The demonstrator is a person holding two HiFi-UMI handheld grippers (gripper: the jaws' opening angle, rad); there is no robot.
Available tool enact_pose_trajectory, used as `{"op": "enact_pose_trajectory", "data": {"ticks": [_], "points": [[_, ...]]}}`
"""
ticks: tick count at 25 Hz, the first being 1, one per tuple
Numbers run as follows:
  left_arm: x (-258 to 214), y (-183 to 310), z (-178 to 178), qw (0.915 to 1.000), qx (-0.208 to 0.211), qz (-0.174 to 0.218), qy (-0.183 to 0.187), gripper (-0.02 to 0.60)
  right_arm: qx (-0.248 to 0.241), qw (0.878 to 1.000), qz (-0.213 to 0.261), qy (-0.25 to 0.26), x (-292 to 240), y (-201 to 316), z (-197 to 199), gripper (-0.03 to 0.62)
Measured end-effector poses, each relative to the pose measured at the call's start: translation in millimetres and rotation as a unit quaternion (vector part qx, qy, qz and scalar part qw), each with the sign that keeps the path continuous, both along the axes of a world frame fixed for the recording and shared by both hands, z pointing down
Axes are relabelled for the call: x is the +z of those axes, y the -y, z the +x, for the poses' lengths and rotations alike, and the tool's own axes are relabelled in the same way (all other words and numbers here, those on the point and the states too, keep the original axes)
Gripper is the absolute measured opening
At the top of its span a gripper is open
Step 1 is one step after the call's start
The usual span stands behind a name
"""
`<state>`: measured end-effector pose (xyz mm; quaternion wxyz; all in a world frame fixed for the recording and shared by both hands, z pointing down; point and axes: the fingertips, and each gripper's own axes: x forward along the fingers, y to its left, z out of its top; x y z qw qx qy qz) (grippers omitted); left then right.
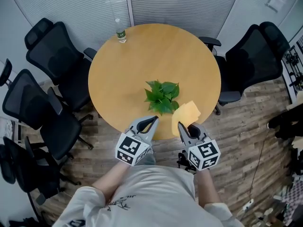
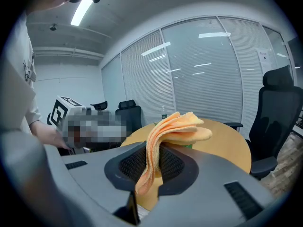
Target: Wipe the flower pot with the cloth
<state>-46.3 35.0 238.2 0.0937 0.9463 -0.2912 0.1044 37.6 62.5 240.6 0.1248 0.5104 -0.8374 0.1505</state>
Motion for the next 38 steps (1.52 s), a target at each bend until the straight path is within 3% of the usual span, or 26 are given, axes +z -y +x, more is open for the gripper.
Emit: {"op": "enact_pose_trajectory", "data": {"ticks": [14,29,38], "points": [[-1.4,33.5,2.1,0.9999,0.013,-0.008,-0.002,0.011,0.017,1.0,0.0,-0.017,-7.1,33.9,15.8,0.051],[11.3,79.4,-19.6,0.9974,-0.069,-0.018,-0.006,0.011,-0.021,0.999,-0.039,-0.027,10.8,79.2,44.6,0.05],[49.2,111.2,-32.6,0.994,-0.104,-0.033,0.007,0.011,-0.025,0.997,-0.061,-0.036,41.6,104.3,58.1,0.051]]}}
